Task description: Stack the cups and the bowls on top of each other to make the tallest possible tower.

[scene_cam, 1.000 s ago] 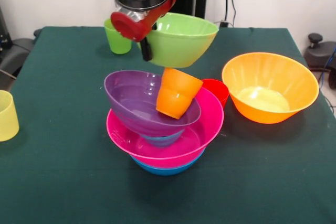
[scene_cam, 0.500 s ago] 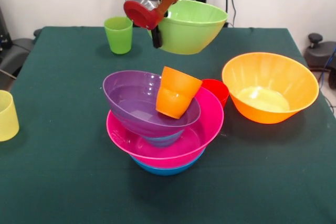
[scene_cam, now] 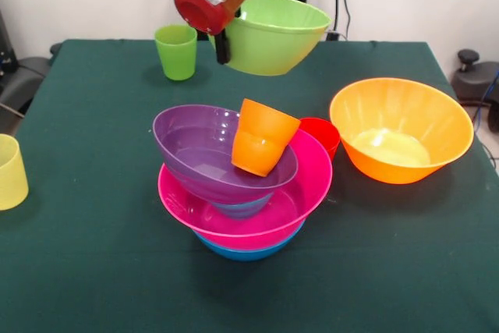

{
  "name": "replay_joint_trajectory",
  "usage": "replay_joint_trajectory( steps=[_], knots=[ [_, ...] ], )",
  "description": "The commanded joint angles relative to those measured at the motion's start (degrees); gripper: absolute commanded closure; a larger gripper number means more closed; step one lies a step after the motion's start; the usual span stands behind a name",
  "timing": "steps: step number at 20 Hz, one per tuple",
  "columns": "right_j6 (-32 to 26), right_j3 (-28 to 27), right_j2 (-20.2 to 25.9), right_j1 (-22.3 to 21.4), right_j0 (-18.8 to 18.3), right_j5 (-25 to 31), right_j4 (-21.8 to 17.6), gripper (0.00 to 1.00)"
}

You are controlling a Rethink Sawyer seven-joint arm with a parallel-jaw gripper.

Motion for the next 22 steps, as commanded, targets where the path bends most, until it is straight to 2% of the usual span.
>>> replay_joint_trajectory(
  steps=[1,6,9,14,22],
  knots=[
    [-0.5,-6.1,1.4,-1.3,-3.2,4.5,-1.0,1.0],
    [-1.3,-10.6,-0.5,-2.4,-4.7,6.5,0.3,1.0],
    [-3.9,-12.1,-0.6,-2.4,-5.4,7.3,0.8,1.0],
    [-6.8,-14.6,0.2,-2.6,-6.3,9.4,2.4,1.0],
    [-6.6,-16.6,2.5,-3.2,-7.1,13.5,6.3,1.0]
  ],
)
